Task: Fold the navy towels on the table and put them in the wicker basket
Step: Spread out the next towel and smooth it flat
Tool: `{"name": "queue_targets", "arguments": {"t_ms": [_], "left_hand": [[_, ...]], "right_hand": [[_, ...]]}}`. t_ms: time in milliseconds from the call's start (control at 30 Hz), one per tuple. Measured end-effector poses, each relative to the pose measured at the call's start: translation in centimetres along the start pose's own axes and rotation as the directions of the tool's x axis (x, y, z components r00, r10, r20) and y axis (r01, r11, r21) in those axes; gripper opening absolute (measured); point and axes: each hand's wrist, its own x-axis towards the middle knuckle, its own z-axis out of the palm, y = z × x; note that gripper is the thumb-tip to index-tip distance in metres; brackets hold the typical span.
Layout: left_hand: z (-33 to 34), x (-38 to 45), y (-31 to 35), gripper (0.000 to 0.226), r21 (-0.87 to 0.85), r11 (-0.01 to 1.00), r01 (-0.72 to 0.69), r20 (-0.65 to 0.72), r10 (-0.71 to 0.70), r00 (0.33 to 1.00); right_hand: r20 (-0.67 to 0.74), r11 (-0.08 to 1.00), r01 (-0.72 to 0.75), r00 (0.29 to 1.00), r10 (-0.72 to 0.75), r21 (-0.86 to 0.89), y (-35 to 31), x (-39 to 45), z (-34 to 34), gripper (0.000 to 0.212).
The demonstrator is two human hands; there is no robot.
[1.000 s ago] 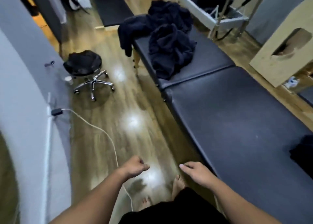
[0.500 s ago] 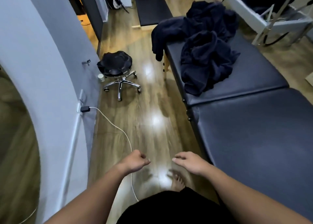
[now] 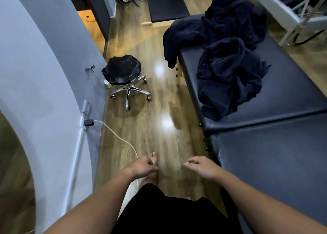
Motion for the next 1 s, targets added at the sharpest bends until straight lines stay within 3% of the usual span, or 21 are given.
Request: {"name": "queue_targets", "arguments": {"t_ms": [133,267,400,633,700,800,900,1000], "left_hand": [[-3.7,5.5,0.9,0.015,0.044,0.997,-0.060,0.041,0.058,0.997],[-9.1,10.8,2.9,0.025,0.130,0.981,-0.143,0.113,0.129,0.985],[-14.1,15.2,5.4,0.031,0.217,0.945,-0.242,0.211,0.197,0.957],[-18.8,20.8,11.9,0.028,0.342,0.856,-0.387,0.353,0.265,0.897],[-19.3,22.0,14.8,0.028,0.346,0.836,-0.425,0.370,0.295,0.881],[-19.8,23.4,19.8,0.029,0.385,0.795,-0.469,0.349,0.345,0.871],[-20.5,24.2,25.7,0.026,0.452,0.716,-0.532,0.316,0.429,0.846],[-21.0,24.4,31.5,0.020,0.483,0.631,-0.607,0.276,0.548,0.789]], "right_hand": [[-0.008,0.998,-0.061,0.998,0.061,-0.018,-2.0,2.9,-2.2,0.048],[-0.085,0.988,-0.150,0.985,0.152,0.033,-5.2,5.8,-4.8,0.037],[-0.191,0.969,-0.221,0.952,0.238,0.109,-8.4,7.6,-6.5,0.057],[-0.324,0.923,-0.273,0.877,0.355,0.272,-10.8,9.1,-8.7,0.059],[-0.416,0.919,-0.297,0.825,0.383,0.258,-10.9,9.7,-10.6,0.052],[-0.592,0.891,-0.381,0.669,0.450,0.248,-11.0,10.5,-13.6,0.039],[-0.743,0.867,-0.398,0.471,0.475,0.302,-10.6,11.5,-16.6,0.041],[-0.775,0.851,-0.314,0.363,0.518,0.421,-9.8,12.5,-19.2,0.055]]}}
